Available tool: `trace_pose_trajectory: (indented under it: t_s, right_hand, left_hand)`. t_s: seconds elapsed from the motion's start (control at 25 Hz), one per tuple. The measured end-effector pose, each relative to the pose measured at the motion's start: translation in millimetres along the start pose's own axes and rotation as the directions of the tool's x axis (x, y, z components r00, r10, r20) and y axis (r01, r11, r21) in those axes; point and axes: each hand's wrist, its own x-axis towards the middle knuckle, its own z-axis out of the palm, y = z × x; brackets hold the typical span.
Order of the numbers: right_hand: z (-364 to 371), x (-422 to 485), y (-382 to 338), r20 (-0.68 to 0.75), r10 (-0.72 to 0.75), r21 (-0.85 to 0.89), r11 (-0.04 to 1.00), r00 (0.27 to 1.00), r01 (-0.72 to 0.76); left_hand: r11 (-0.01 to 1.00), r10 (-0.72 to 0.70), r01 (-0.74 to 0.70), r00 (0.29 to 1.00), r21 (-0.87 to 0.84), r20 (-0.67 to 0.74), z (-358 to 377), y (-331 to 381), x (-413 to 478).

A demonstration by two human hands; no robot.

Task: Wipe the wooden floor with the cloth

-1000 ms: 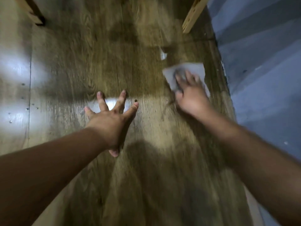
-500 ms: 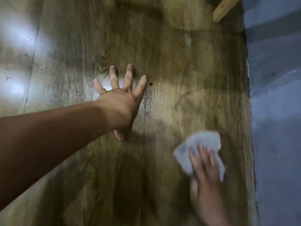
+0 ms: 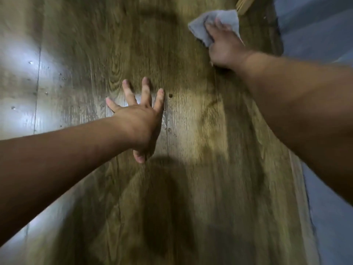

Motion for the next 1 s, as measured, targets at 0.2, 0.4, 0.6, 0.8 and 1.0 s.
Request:
trace_pose_trajectory:
  t_s: [0.2, 0.4, 0.6, 0.8, 1.0]
  right_hand:
    - [15, -62, -28, -0.024, -0.129, 0.043, 0.991, 0.991, 0.13]
    - [92, -338, -67, -0.035, -0.089, 0.093, 0.991, 0.995, 0.092]
    - [106, -386, -98, 0.168, -0.333, 0.086, 0.943, 0.928, 0.323]
    - [40, -110, -80, -0.083, -0.207, -0.054, 0.978, 0.975, 0.203]
    - [-6, 6, -82, -0.039, -0.146, -0.007, 0.989, 0.989, 0.146]
  left_hand:
    - [0.998, -0.032, 0.04, 0.989, 0.056, -0.141, 15, -36, -19]
    - [0.993, -0.11, 0.112, 0.992, 0.036, -0.058, 15, -99, -23]
    - [0.999, -0.037, 0.036, 0.999, -0.028, -0.03, 13, -105, -19]
    - [1.0, -0.023, 0.022, 0.998, -0.023, -0.05, 16, -106, -16]
    - [0.999, -0.038, 0.037, 0.998, -0.016, -0.04, 16, -106, -18]
